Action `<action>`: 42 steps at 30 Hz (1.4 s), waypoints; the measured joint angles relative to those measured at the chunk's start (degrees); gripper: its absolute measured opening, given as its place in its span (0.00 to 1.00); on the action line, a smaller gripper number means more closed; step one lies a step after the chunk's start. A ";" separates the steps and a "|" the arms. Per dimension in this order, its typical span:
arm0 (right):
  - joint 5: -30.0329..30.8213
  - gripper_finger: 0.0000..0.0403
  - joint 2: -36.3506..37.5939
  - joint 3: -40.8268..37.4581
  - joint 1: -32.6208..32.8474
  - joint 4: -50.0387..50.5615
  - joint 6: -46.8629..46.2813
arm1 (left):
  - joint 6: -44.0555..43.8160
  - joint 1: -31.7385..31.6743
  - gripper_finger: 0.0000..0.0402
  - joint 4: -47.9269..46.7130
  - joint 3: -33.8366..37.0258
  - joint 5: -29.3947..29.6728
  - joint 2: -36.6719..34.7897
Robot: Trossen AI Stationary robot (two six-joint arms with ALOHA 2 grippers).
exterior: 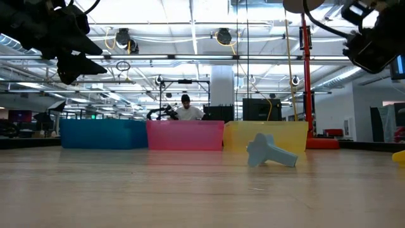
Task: Pick and place Stapler, Stapler remover, tape
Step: Put the yellow stapler into the blue bin
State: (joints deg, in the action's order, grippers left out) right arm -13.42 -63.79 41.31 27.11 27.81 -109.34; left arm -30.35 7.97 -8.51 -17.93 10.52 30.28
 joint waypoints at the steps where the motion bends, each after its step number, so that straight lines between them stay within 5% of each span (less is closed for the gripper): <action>1: -0.01 0.36 -0.02 -0.33 0.00 0.02 -0.57 | 0.04 0.00 0.56 0.00 0.00 0.00 0.00; 42: 1.41 0.36 -14.06 -7.52 -1.31 -16.91 -1.39 | 0.08 0.00 0.56 -0.33 0.00 0.02 0.03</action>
State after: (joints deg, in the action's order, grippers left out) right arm -12.01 -77.85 33.79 25.80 10.91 -110.73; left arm -30.26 7.97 -8.84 -17.93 10.55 30.32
